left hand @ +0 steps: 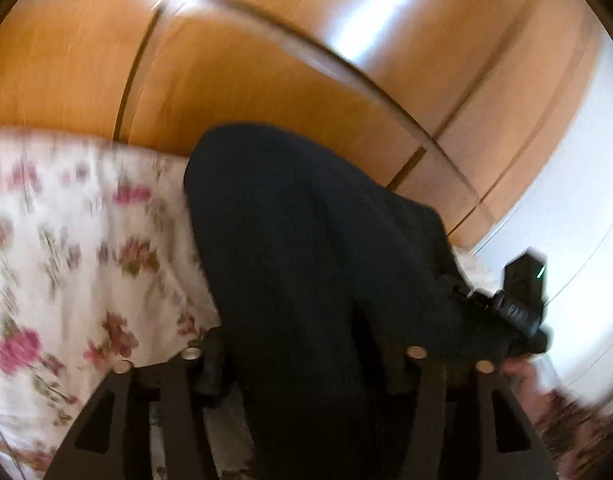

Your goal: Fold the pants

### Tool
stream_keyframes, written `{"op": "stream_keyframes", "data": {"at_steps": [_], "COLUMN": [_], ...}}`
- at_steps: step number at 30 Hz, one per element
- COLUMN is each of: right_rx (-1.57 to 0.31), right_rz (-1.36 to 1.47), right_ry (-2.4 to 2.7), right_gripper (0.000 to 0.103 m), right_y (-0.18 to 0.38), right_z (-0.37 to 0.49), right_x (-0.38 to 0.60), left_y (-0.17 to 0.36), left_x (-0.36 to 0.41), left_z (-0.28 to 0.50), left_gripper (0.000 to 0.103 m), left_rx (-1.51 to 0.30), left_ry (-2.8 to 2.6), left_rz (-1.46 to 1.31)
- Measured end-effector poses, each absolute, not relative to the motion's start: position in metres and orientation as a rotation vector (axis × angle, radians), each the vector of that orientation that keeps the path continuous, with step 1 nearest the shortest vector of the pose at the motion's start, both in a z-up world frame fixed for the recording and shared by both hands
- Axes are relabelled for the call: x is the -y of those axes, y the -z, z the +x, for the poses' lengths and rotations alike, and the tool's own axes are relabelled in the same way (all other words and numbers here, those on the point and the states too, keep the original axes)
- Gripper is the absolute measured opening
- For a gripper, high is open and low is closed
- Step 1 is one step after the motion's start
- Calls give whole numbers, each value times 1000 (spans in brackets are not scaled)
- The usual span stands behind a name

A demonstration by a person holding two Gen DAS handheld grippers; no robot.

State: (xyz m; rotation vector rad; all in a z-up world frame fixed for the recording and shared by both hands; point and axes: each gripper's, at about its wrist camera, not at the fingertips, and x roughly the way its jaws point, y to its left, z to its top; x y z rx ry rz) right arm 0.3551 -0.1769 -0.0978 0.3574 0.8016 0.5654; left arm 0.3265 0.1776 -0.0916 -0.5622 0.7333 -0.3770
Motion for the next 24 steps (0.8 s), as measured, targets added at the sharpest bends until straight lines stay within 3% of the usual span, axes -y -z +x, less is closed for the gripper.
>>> {"op": "stream_keyframes", "data": {"at_steps": [8, 11, 24], "right_rx": [-786, -768, -638], "right_rz": [351, 287, 12], "right_ry": [-562, -507, -293], "right_gripper": [69, 75, 82], "right_y": [99, 94, 72], "right_z": [352, 344, 313], "right_x": [176, 172, 142], "left_y": [92, 86, 63], "left_x": [-181, -175, -160], "left_z": [325, 318, 235], "left_gripper": [59, 59, 60], "left_rx": [-717, -703, -597], "left_ry": [383, 337, 38], "left_rz": [-581, -562, -454]}}
